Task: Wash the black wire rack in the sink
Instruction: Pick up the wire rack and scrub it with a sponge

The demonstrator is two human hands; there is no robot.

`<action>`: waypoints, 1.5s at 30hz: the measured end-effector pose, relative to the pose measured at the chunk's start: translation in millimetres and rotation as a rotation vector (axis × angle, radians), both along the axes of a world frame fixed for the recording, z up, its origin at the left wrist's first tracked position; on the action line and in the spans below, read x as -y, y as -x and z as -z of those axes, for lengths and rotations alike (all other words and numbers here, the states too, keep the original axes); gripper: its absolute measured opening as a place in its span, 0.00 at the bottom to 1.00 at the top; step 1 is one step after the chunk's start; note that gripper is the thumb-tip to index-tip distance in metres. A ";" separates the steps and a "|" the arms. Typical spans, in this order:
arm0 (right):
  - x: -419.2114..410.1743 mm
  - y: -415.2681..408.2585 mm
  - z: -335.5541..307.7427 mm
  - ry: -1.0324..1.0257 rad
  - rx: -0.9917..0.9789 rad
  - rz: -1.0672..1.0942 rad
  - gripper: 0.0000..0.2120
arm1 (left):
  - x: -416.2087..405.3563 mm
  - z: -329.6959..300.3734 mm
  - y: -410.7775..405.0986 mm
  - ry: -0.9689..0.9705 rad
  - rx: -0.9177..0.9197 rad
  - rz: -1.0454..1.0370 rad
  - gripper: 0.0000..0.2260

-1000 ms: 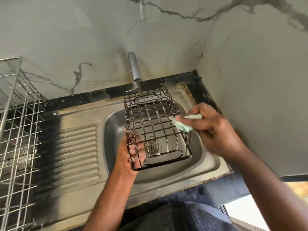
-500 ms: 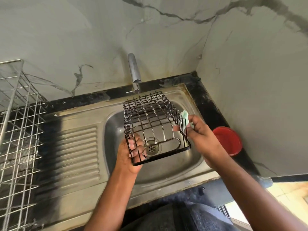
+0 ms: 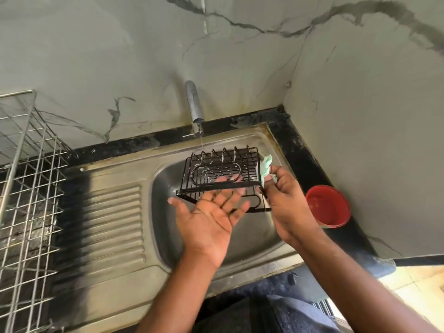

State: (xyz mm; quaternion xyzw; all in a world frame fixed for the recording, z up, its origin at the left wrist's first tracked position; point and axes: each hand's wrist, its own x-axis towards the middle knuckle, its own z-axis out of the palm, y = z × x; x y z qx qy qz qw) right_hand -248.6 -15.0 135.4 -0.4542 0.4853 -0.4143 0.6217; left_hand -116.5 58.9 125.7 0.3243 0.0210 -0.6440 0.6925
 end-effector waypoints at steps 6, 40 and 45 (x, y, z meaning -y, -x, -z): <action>-3.7 2.8 3.1 0.227 -0.243 -0.125 0.03 | 3.1 -24.7 16.4 0.011 0.216 0.035 0.19; 11.0 -26.8 -47.6 1.303 -0.750 -0.194 0.17 | -9.2 -22.5 -25.8 0.214 0.007 -0.111 0.19; 39.7 14.7 -1.5 0.989 -0.906 -0.140 0.15 | -11.9 -3.2 -40.8 0.314 -0.126 -0.072 0.23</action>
